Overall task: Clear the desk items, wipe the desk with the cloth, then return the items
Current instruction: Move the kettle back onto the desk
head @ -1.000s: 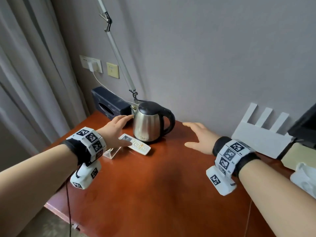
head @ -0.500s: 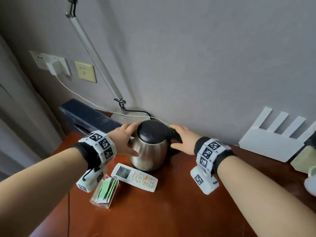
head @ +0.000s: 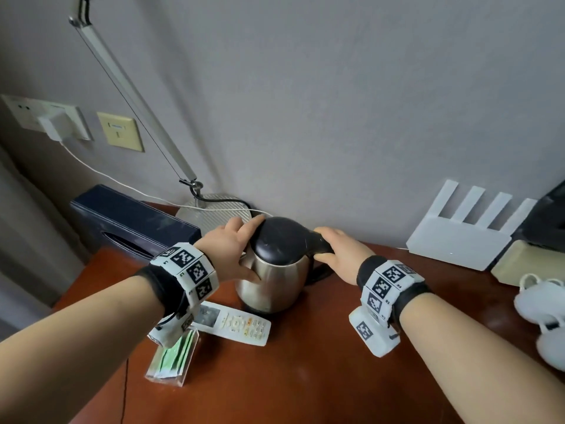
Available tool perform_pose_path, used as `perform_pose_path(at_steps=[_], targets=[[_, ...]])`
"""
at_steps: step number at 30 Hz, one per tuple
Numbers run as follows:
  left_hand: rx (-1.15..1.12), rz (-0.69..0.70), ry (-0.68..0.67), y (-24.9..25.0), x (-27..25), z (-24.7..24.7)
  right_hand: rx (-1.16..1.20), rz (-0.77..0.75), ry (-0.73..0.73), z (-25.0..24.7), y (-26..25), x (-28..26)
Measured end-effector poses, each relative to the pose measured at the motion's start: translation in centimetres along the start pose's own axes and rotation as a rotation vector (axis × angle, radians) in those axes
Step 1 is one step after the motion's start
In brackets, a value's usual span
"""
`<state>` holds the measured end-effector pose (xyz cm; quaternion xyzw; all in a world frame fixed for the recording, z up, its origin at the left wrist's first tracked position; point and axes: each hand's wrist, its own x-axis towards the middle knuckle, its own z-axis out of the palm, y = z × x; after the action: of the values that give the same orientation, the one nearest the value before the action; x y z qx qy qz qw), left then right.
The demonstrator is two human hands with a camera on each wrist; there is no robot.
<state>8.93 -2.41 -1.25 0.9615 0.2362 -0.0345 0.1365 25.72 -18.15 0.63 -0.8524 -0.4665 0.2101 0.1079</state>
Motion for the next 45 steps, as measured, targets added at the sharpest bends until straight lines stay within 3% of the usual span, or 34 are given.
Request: perform_pose_path(at_steps=[10,19,25,34,45], targets=[[-0.033,0.176,0.059,11.2,1.8,0.0,0.07,0.109,0.118,-4.1,8.4,-9.0],[-0.119,0.25,0.013,27.0,4.2,3.3,0.086,0.172,0.151,-8.3,21.8,-16.9],[-0.172,0.231,0.009,35.2,7.1,5.6,0.06,0.171,0.165,-11.1,29.9,-18.6],[-0.147,0.15,-0.039,39.9,12.3,7.1,0.108,0.185,0.172,-12.4,36.4,-16.0],[-0.119,0.106,-0.091,40.2,18.3,9.0,0.168,0.225,0.123,-12.3,40.4,-10.5]])
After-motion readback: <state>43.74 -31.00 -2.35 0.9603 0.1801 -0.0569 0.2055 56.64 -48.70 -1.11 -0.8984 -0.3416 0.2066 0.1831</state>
